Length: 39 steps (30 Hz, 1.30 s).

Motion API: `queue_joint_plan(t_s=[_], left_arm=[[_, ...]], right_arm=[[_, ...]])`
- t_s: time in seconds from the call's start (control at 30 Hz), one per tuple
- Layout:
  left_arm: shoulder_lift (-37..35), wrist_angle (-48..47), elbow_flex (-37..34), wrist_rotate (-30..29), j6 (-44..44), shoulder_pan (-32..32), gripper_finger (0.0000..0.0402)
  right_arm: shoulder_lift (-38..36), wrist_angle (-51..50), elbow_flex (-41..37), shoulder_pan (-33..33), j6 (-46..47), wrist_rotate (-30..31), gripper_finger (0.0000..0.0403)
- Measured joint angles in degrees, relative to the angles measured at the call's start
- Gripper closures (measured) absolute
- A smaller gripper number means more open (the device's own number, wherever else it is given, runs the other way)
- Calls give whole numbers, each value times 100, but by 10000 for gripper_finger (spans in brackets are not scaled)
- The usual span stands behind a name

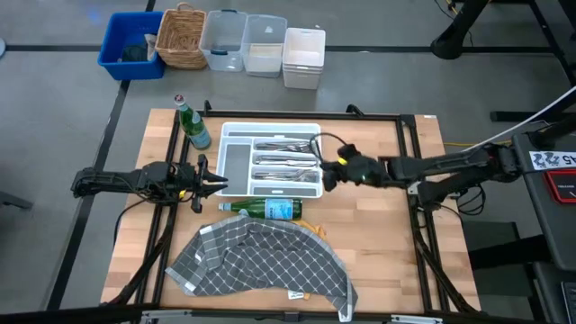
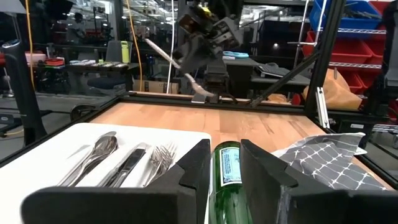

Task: Sort silverware
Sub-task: Put the silver fork into the silverware tray

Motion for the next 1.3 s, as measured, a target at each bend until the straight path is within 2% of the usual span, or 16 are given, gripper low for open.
queue_joint_plan(t_s=[0.3, 0.47, 0.6, 0.73, 1.0, 1.3], left_arm=[[1, 2, 0, 0, 0, 0, 327], [2, 1, 0, 0, 0, 2, 327], [0, 2, 0, 0, 0, 2, 327], [2, 0, 0, 1, 0, 0, 327], [1, 1, 0, 0, 0, 0, 327], [0, 1, 0, 0, 0, 1, 327]], right_arm=[[771, 1231, -1, -1059, -2028, -1364, 391], [1417, 2426, 0, -1247, -3075, -2086, 391], [1894, 2637, 232, -1253, -4038, -2516, 391], [2311, 2625, 467, -1251, -4742, -2593, 391], [2779, 2574, 634, -1253, -5288, -2593, 391], [3046, 2426, 632, -1251, -5349, -2586, 391]])
